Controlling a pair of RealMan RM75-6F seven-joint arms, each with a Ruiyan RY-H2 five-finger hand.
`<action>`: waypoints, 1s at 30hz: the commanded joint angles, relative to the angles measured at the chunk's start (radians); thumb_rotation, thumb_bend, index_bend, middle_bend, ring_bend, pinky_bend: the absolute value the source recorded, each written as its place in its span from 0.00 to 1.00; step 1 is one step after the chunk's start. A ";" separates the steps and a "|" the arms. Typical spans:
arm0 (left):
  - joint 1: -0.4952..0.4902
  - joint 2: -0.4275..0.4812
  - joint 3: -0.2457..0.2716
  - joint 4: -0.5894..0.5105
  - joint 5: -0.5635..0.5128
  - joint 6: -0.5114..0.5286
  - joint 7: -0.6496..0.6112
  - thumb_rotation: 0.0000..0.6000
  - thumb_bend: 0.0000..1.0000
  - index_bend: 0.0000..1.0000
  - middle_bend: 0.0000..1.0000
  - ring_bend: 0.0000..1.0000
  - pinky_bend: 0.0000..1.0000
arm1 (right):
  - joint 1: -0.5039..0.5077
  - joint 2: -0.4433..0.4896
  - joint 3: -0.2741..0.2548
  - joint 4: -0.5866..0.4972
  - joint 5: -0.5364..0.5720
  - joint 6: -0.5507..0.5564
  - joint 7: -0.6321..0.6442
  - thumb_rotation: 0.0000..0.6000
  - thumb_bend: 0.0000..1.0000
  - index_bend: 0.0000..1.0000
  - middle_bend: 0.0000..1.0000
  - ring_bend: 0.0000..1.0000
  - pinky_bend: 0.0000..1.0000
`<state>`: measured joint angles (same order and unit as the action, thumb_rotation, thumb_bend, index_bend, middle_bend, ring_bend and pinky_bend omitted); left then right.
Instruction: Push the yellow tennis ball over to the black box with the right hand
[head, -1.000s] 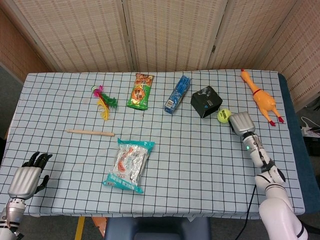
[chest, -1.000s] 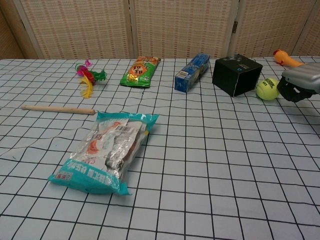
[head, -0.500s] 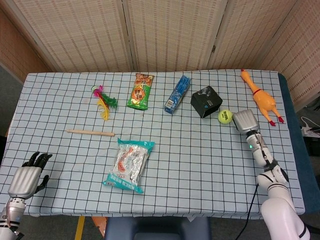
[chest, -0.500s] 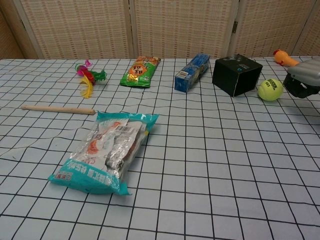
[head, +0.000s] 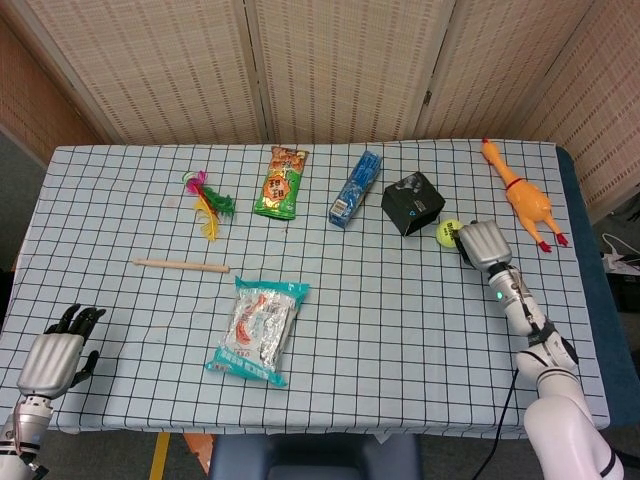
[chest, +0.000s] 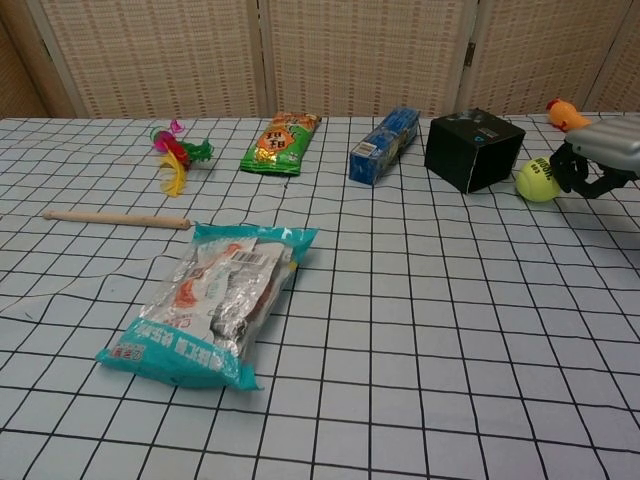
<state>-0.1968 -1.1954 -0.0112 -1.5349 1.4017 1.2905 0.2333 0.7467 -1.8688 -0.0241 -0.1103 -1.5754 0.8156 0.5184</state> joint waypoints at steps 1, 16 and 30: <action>0.000 0.000 0.001 0.000 0.002 0.000 0.000 1.00 0.48 0.15 0.13 0.05 0.34 | 0.000 0.001 -0.004 0.001 -0.004 -0.001 0.003 1.00 0.65 0.49 0.45 0.32 0.51; -0.001 -0.001 0.001 0.000 0.000 -0.001 0.001 1.00 0.48 0.15 0.14 0.06 0.35 | 0.003 0.005 -0.021 -0.001 -0.019 -0.023 0.021 1.00 0.25 0.27 0.24 0.14 0.36; -0.001 0.000 0.002 0.001 0.003 0.003 -0.004 1.00 0.48 0.15 0.14 0.06 0.35 | 0.008 -0.002 -0.046 -0.005 -0.044 -0.020 0.082 1.00 0.23 0.00 0.05 0.00 0.17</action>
<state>-0.1976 -1.1952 -0.0094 -1.5335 1.4049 1.2938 0.2292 0.7541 -1.8707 -0.0690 -0.1154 -1.6184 0.7970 0.5976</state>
